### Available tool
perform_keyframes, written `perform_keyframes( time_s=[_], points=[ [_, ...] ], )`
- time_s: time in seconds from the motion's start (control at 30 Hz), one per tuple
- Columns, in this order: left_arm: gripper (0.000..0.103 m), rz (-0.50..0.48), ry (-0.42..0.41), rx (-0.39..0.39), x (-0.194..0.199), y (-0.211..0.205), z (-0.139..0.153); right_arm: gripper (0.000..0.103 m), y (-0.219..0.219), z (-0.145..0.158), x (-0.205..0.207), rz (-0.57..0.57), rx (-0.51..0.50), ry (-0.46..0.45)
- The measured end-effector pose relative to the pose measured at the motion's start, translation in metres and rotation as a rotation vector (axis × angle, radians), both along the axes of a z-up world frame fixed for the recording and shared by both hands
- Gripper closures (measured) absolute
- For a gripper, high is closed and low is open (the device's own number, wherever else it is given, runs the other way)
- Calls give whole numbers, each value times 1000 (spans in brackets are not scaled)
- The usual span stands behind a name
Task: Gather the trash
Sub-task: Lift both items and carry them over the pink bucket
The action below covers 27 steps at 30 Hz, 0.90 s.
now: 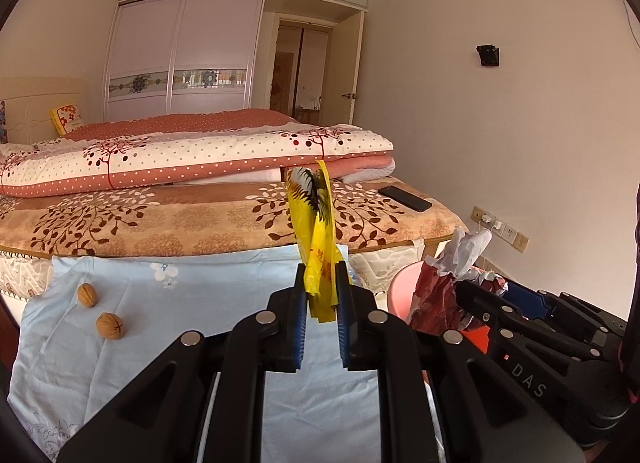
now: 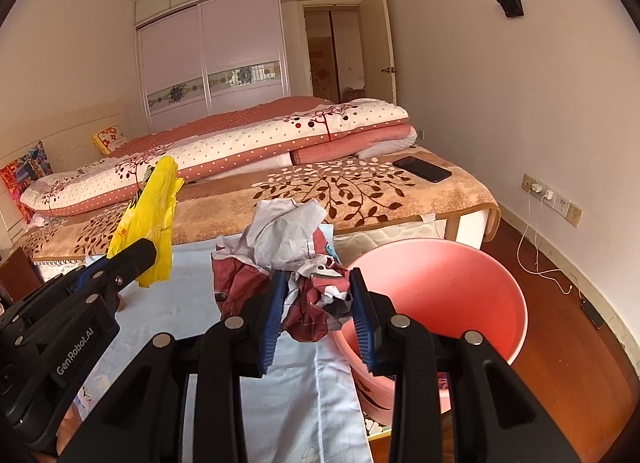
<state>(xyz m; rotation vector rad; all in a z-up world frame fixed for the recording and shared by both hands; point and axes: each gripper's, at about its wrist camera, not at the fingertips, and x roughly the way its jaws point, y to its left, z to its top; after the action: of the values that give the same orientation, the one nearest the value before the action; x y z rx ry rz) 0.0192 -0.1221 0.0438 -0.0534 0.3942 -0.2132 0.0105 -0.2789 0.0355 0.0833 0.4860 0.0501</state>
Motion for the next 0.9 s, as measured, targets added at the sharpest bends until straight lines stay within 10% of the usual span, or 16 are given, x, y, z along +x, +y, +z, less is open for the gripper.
perform_keyframes(
  time_s=[0.9],
  points=[
    [90,-202,57,0,28,-77,-9,70,-85,9,-6,-238,23,-17]
  ],
)
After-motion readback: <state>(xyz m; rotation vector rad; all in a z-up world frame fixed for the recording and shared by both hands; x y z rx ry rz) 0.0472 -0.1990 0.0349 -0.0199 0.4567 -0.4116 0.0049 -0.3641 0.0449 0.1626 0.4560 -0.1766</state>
